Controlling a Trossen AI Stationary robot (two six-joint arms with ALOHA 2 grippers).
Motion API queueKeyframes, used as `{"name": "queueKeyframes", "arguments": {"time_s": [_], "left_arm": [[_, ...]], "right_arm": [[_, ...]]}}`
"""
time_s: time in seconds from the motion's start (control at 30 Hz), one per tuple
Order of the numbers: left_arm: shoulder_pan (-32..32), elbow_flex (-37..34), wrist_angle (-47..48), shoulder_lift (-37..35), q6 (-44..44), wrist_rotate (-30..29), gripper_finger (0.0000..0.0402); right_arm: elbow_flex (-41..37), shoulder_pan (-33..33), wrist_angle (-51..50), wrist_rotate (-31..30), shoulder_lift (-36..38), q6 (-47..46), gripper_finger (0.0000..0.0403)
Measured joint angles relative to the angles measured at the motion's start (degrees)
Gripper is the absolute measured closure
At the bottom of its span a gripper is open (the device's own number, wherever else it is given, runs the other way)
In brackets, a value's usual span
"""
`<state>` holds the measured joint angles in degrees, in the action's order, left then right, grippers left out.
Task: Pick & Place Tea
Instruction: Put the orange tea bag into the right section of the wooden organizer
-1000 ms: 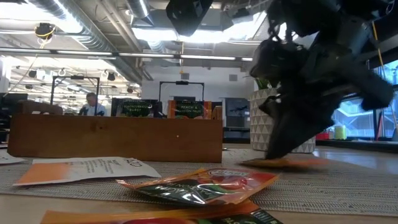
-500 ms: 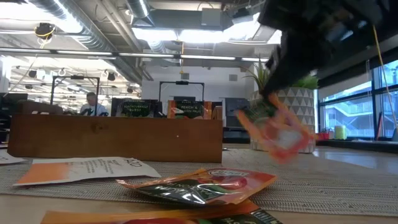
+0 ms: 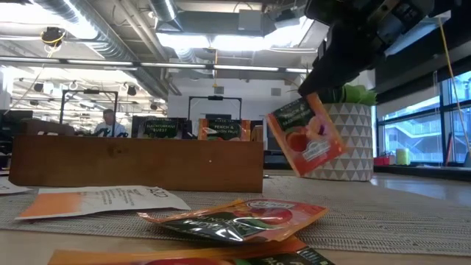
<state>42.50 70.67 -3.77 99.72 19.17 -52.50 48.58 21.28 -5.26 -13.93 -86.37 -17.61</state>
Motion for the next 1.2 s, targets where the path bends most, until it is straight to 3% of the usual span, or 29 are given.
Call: {"name": "queueKeyframes", "arguments": {"time_s": [0.27, 0.47, 0.67, 0.97, 1.2], "left_arm": [[-0.4, 0.0, 4.4, 0.3, 7.3, -0.5, 0.0396], [-4.0, 0.0, 4.1, 4.2, 14.0, 1.4, 0.0398], [-10.1, -0.1, 4.2, 7.0, 20.6, 11.8, 0.0387], [-15.9, -0.1, 4.4, 7.1, 14.8, 23.2, 0.0328], [-18.8, -0.1, 6.0, 7.1, 16.6, 26.4, 0.0288]], "right_arm": [[0.0, 0.7, 0.3, 0.0, 0.0, -0.1, 0.0403], [0.0, 0.7, 0.8, 0.0, 0.0, -0.1, 0.0403], [0.0, 0.7, 0.8, 0.0, -0.5, -0.2, 0.0403], [0.0, 0.7, 0.6, 0.0, -0.6, -0.1, 0.0403], [0.0, 1.9, 0.7, 0.0, -0.6, 0.2, 0.0403]]}}
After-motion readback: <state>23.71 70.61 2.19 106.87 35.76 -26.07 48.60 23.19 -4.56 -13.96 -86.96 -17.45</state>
